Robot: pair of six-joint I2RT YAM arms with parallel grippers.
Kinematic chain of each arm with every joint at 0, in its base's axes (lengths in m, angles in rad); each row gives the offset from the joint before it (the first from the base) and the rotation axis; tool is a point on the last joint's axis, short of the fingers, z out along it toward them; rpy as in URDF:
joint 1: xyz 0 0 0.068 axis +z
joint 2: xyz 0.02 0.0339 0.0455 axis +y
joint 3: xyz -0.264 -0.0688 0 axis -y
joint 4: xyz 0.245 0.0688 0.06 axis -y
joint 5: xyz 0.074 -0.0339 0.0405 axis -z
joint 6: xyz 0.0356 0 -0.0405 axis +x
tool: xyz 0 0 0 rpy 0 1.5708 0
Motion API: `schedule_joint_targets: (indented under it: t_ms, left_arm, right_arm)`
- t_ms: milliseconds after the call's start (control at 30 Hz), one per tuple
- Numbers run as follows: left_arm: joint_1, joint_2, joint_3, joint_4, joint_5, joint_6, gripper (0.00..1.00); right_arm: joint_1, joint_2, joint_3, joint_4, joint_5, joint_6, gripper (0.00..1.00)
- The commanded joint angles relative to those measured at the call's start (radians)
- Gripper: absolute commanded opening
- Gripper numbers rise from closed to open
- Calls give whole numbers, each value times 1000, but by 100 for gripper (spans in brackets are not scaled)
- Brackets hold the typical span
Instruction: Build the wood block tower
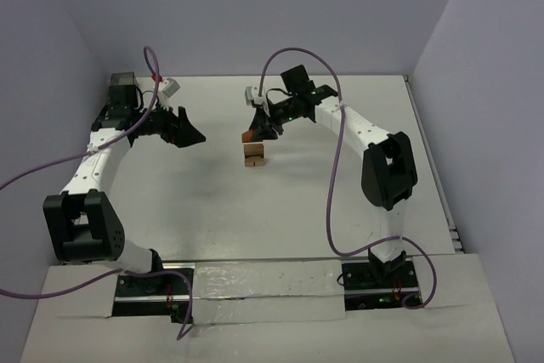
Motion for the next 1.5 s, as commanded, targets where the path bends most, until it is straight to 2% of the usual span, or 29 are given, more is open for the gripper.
schedule_joint_targets:
  t_ms: [0, 600, 1467]
  left_arm:
    - [6, 19, 18, 60, 23, -25, 99]
    - [6, 38, 3, 88, 12, -59, 99]
    - [6, 44, 3, 96, 22, -72, 99]
  right_arm:
    - [-8, 25, -5, 99, -18, 66, 0]
    - [-14, 45, -48, 212, 24, 188, 0]
    - [-15, 25, -132, 214, 30, 172, 0]
